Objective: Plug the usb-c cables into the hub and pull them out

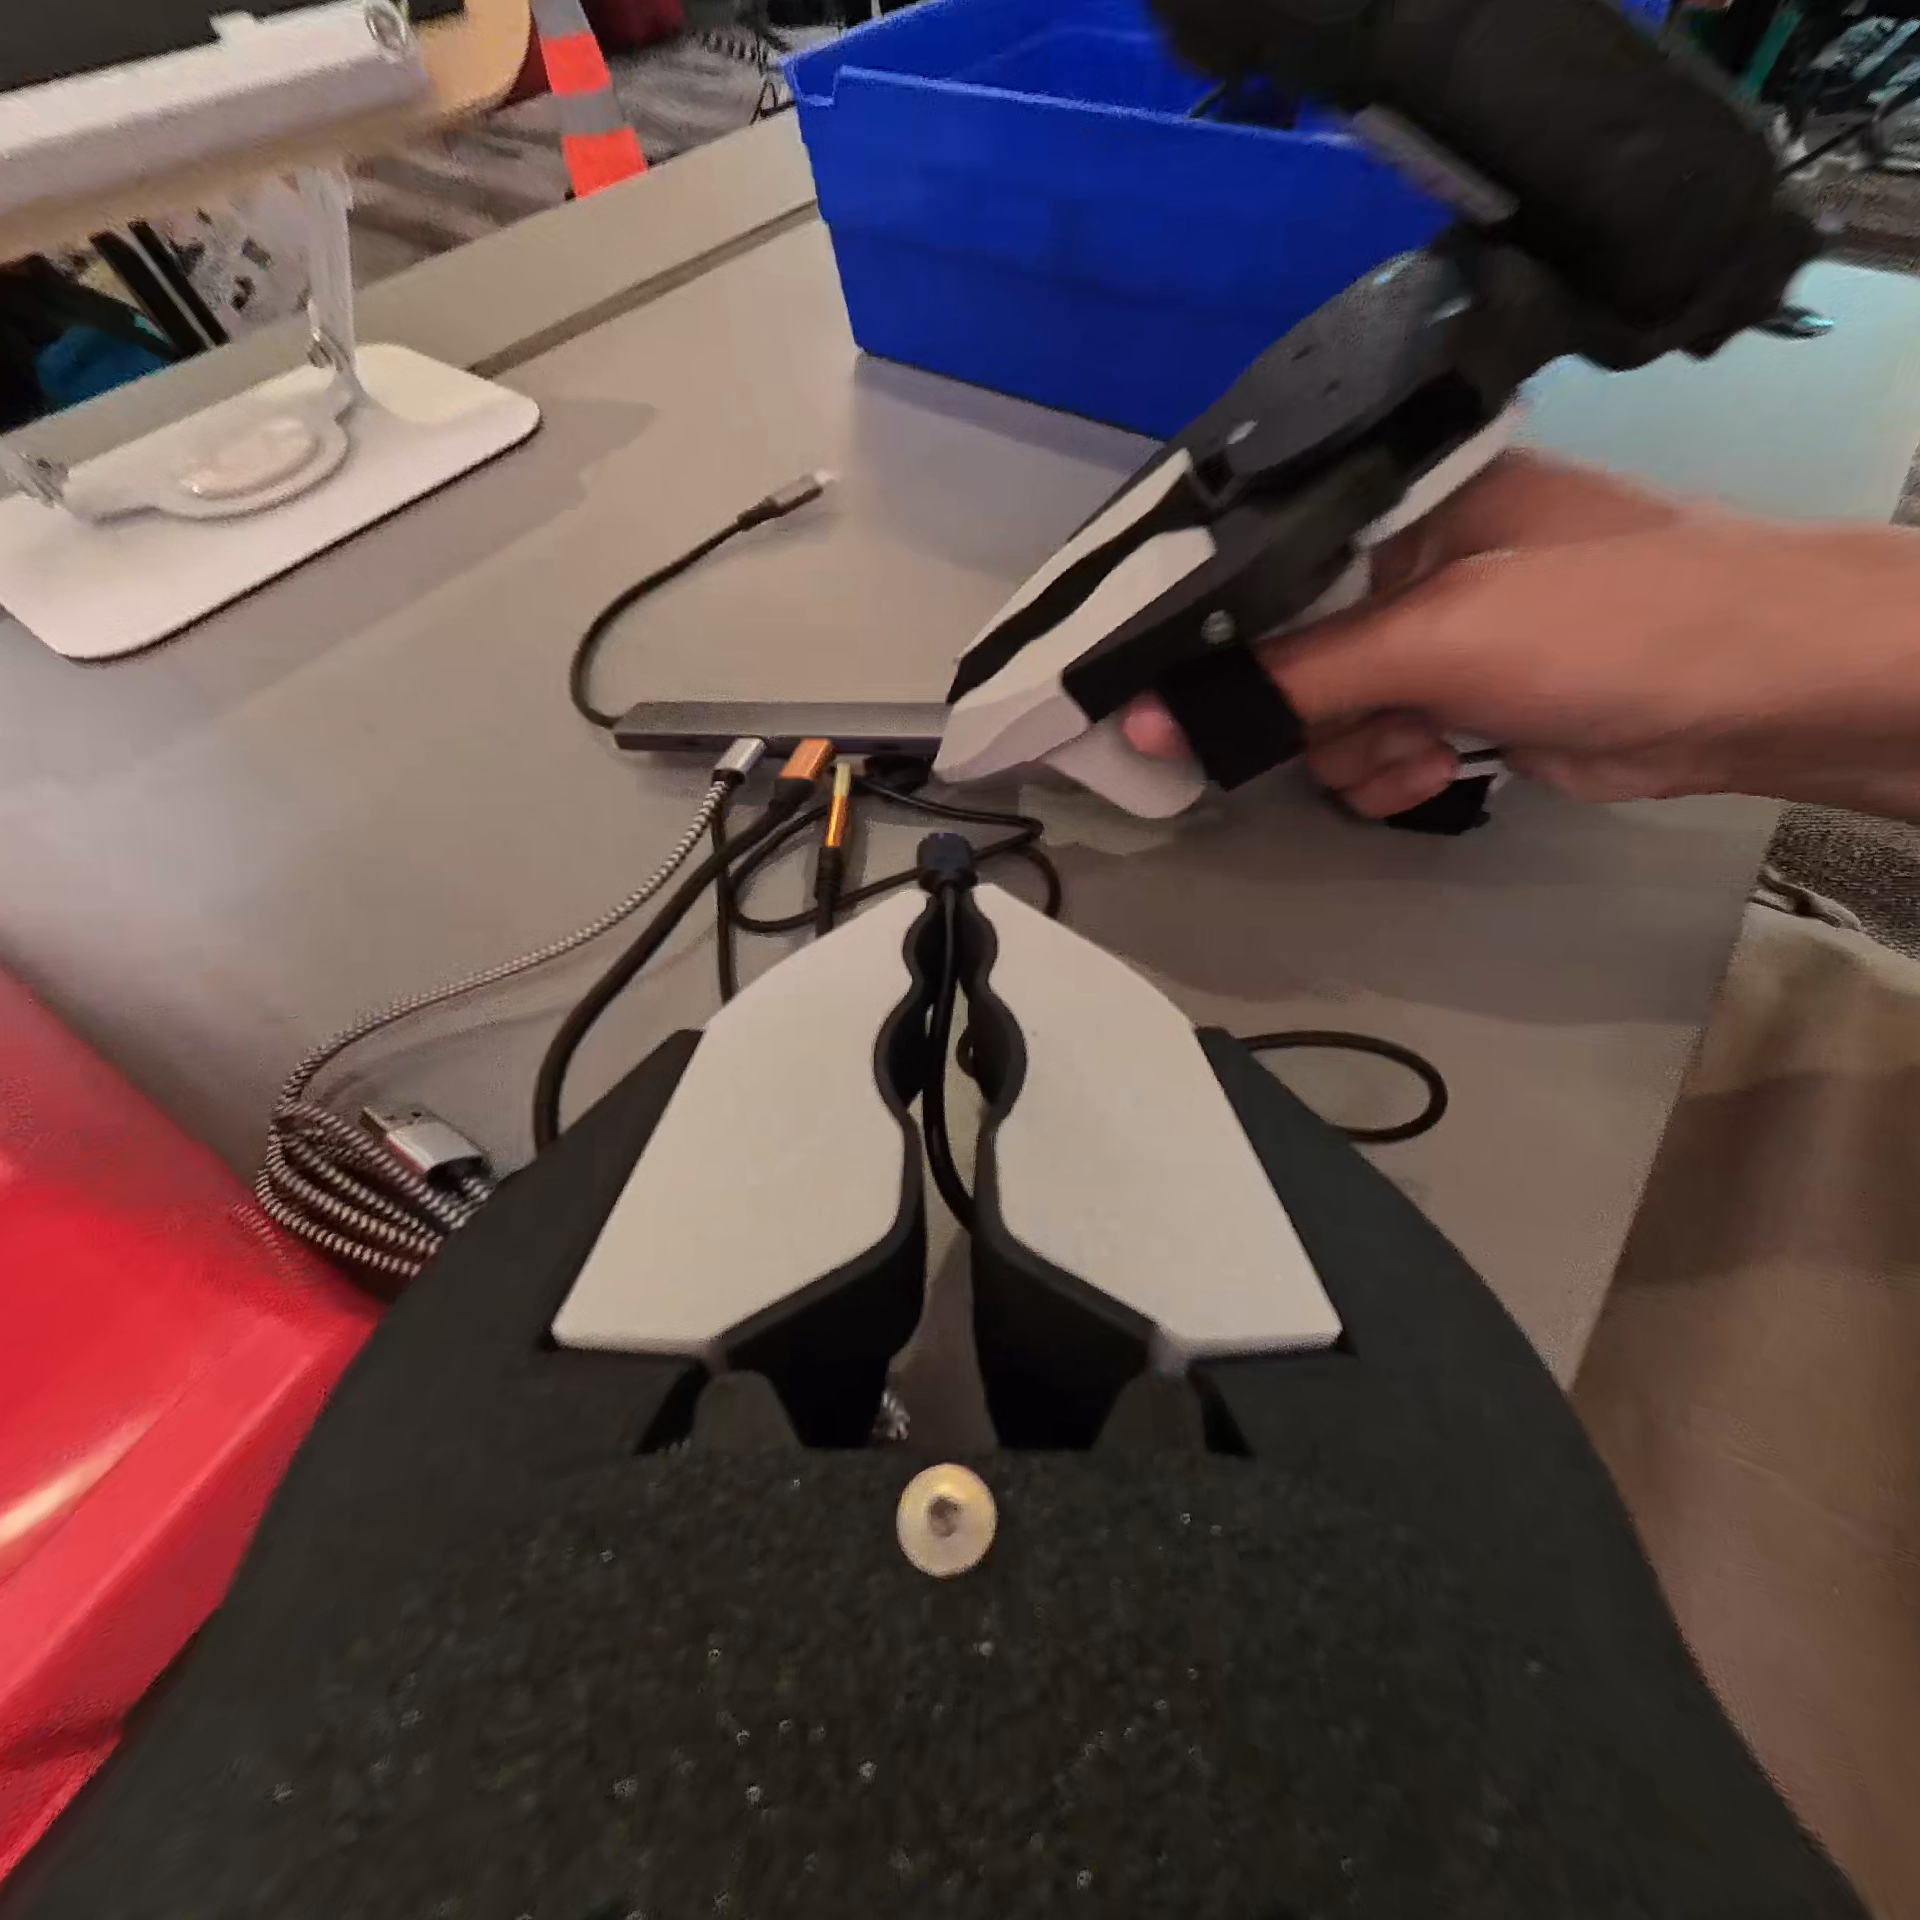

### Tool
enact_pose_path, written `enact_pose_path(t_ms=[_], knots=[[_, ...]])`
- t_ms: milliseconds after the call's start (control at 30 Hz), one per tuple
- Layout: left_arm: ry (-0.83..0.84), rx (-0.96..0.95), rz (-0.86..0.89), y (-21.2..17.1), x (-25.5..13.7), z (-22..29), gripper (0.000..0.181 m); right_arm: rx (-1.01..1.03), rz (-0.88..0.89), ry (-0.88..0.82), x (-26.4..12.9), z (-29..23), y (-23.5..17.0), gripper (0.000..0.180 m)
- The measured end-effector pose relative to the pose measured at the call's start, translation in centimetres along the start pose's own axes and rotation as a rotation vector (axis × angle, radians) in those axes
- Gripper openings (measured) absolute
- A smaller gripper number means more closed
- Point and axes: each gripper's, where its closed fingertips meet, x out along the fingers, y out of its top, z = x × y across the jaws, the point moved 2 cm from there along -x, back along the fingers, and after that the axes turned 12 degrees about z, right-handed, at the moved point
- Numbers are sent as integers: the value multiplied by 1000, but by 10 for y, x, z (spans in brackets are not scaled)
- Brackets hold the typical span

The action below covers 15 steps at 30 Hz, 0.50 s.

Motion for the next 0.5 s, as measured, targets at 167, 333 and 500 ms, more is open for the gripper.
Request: enact_pose_path(t_ms=[167, 333, 500], knots=[[-17, 11, -18, 4, 26, 1, 1, -46, 106, 107, -21, -21, 8, 22], [-18, 17, -19, 8, 31, 7, 1, -28, 160, 158, -35, -29, 13, 22], [28, 27, -38, 9, 30, 6, 1, -23, 187, 168, -38, -33, 16, 22]])
